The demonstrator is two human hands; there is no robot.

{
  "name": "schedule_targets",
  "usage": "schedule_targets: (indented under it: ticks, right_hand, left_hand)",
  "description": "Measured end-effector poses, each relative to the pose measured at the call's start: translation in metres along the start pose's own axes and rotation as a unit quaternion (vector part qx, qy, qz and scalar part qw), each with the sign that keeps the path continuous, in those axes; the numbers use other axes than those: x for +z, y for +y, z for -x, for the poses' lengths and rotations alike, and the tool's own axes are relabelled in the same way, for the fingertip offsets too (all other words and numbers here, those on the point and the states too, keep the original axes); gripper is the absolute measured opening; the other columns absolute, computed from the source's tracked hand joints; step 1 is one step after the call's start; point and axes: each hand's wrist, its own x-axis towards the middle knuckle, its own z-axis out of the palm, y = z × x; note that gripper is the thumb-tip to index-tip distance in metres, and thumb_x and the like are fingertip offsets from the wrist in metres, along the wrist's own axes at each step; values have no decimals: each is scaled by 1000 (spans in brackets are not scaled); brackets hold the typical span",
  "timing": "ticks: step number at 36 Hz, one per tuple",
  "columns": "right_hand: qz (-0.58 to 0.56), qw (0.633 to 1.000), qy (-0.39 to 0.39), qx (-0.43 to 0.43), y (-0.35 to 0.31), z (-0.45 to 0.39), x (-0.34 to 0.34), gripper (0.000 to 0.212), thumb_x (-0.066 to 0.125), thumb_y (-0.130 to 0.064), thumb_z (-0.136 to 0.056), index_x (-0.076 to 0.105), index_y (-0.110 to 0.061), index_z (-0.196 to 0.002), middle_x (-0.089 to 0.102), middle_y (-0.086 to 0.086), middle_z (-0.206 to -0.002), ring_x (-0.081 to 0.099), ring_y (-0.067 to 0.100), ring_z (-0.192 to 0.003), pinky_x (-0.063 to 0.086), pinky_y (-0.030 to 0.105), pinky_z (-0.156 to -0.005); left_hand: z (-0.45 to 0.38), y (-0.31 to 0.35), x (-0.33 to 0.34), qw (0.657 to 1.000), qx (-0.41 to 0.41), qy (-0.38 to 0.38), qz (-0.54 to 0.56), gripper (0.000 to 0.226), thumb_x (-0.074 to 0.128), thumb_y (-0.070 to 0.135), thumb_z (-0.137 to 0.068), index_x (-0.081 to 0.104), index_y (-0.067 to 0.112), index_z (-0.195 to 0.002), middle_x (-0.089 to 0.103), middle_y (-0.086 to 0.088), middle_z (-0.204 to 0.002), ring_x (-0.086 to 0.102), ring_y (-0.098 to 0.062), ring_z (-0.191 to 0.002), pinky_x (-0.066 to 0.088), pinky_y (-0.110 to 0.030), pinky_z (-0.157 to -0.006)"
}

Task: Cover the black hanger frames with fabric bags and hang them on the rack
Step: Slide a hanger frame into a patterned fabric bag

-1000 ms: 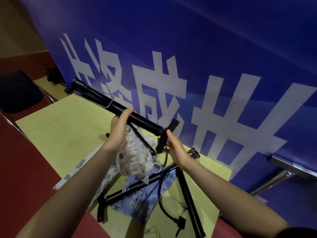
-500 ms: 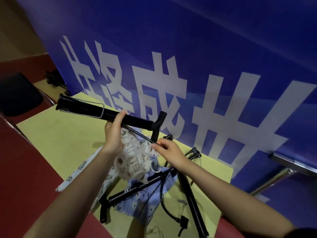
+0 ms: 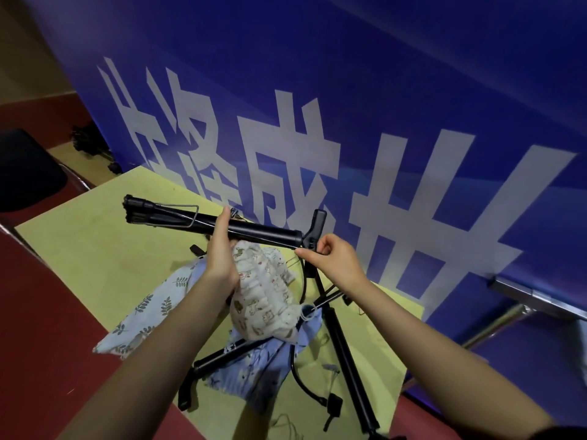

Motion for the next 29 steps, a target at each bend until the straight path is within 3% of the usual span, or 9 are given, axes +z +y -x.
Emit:
schedule_targets:
  ticks: [2, 5, 9, 13, 18, 20, 23, 26, 29]
  right_hand:
    - [23, 1000, -1, -2, 0, -2, -4, 45, 76, -52, -73, 47, -17, -70, 47, -4, -60, 41, 9, -54, 35, 27, -56]
    - [36, 999, 1, -9, 1, -5, -11, 48, 76, -53, -72, 45, -18, -64, 44, -3, -58, 40, 12, -55, 34, 30, -57]
    - [31, 999, 8, -1, 4, -7, -21, 52, 78, -52, -72, 42, -16, -60, 39, -3, -54, 35, 12, -52, 30, 29, -55]
    - [-27, 999, -20, 20, 9, -7, -25, 50, 78, -47, -75, 45, -12, -62, 35, 1, -55, 31, 11, -51, 29, 27, -55]
    - [-40, 998, -43, 33, 13, -6, -26, 45, 77, -46, -75, 52, -10, -66, 39, 6, -61, 34, 12, -53, 33, 26, -55]
    - [-40, 998, -46, 34, 14, -6, -26, 44, 77, -45, -76, 52, -10, -67, 40, 4, -61, 35, 10, -53, 34, 24, -55]
    - [-37, 997, -51, 36, 13, -6, -28, 35, 76, -48, -77, 57, -18, -81, 45, -1, -68, 41, 7, -58, 34, 20, -56]
    - [-52, 988, -135, 55, 8, -3, -32, 20, 65, -51, -85, 59, -34, -94, 60, 1, -83, 49, 5, -62, 37, 19, -56]
    - [-84, 979, -171, 66, 11, 1, -32, 38, 60, -47, -91, 67, -11, -100, 60, 4, -77, 46, 2, -50, 34, 16, -49]
  left_hand:
    - [2, -1, 3, 1000, 8, 7, -18, 35, 56, 59, -87, 63, 30, -106, 69, -4, -108, 67, -19, -95, 52, -35, -76]
    - [1, -3, 2, 999, 18, 19, -40, 27, 57, 57, -88, 61, 34, -101, 67, 4, -108, 62, -8, -97, 47, -35, -90]
    - [-2, -5, 3, 998, 35, 39, -45, 46, 57, 57, -87, 57, 31, -124, 58, 8, -127, 52, -11, -115, 34, -36, -97]
    - [1, -6, 9, 998, 49, 28, -42, 23, 51, 49, -94, 60, 32, -106, 61, 18, -102, 54, 4, -92, 32, -30, -92]
    - [2, -6, 12, 998, 45, 32, -21, 20, 53, 48, -94, 61, 30, -96, 63, 12, -98, 56, 3, -89, 34, -30, -86]
    - [5, -6, 15, 998, 42, 35, -16, 19, 53, 46, -94, 60, 29, -93, 63, 12, -92, 56, 4, -82, 37, -25, -79]
    - [6, -6, 17, 998, 40, 43, -22, 18, 51, 39, -96, 57, 25, -86, 65, 12, -77, 61, 6, -64, 44, -16, -55]
    - [10, -4, 17, 997, 45, 42, -35, 21, 49, 35, -97, 54, 20, -83, 64, 8, -69, 59, 7, -45, 39, -10, -36]
    - [20, 2, 23, 998, 35, 24, -55, 25, 46, 36, -98, 51, 18, -81, 63, 10, -51, 54, 9, -37, 38, -12, -32]
